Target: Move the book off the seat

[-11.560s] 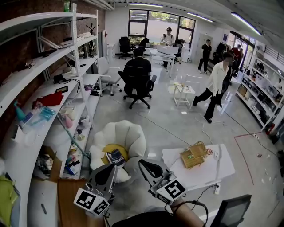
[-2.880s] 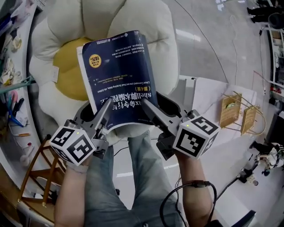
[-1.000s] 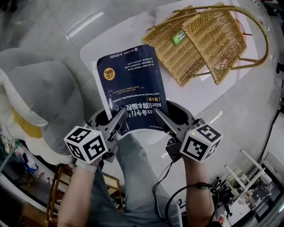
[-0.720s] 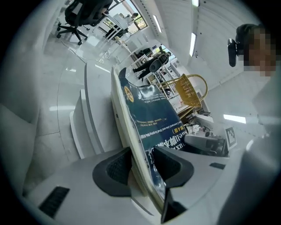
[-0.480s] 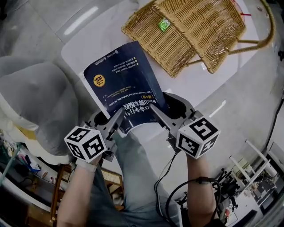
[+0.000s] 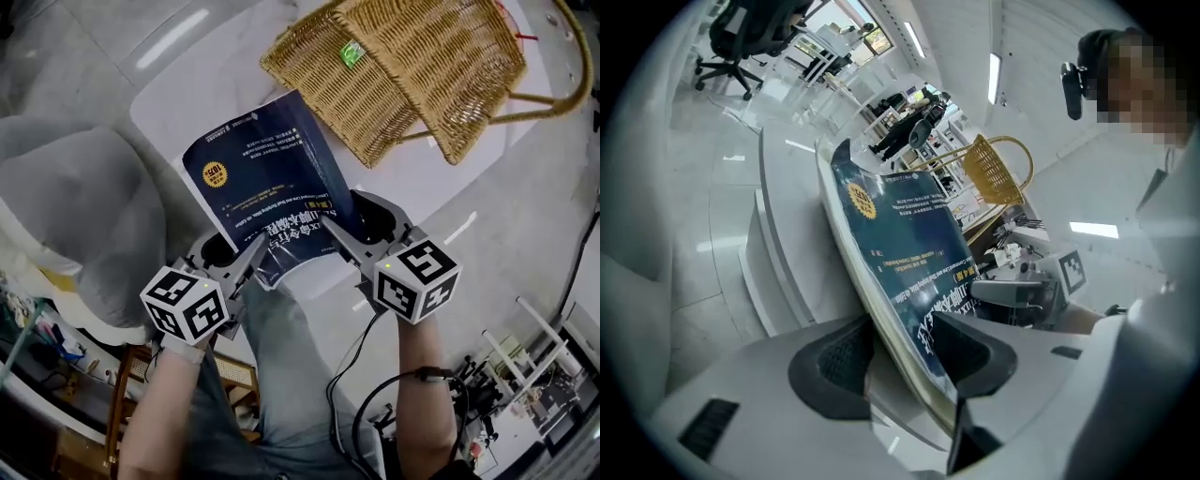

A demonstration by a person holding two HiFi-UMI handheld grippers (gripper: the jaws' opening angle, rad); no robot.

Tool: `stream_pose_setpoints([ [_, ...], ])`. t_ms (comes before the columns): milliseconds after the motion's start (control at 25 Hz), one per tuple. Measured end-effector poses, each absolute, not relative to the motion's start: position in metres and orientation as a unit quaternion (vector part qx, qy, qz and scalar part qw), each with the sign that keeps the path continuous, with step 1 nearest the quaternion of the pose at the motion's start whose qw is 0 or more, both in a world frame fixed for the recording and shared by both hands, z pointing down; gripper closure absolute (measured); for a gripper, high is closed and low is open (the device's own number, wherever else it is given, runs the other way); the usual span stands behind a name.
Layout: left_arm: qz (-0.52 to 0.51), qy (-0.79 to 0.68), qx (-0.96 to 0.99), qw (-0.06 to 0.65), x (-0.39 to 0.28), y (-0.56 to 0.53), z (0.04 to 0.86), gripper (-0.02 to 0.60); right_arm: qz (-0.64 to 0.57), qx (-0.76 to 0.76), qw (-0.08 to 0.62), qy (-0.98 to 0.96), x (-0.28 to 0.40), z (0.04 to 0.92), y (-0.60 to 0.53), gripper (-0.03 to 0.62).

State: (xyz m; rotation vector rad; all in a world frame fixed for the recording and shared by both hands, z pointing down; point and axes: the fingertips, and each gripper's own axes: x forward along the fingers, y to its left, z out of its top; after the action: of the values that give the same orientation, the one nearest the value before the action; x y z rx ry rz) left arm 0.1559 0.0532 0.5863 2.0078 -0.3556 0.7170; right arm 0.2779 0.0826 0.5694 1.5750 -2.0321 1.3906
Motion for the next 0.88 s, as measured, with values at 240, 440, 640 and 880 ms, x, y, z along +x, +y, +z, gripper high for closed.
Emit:
stream_pose_setpoints([
  [240,0.322,-0.131,0.830,0.436,0.151,0.060,0.584,0.357,0.466,0.540,0.134,-0.688,0.277,0.569,0.085,0.361],
  [440,0.329,-0.117,0.837,0.422,0.150,0.057,0.583,0.326,0.445,0.566,0.168,-0.674,0.290,0.568,0.081,0.355],
  [640,0.329,-0.108,0.841,0.415,0.145,0.062,0.579,0.308,0.440,0.590,0.177,-0.654,0.301,0.564,0.088,0.355],
  [880,0.337,-0.092,0.852,0.389,0.129,0.060,0.575,0.295,0.417,0.630,0.166,-0.634,0.306,0.543,0.087,0.356],
])
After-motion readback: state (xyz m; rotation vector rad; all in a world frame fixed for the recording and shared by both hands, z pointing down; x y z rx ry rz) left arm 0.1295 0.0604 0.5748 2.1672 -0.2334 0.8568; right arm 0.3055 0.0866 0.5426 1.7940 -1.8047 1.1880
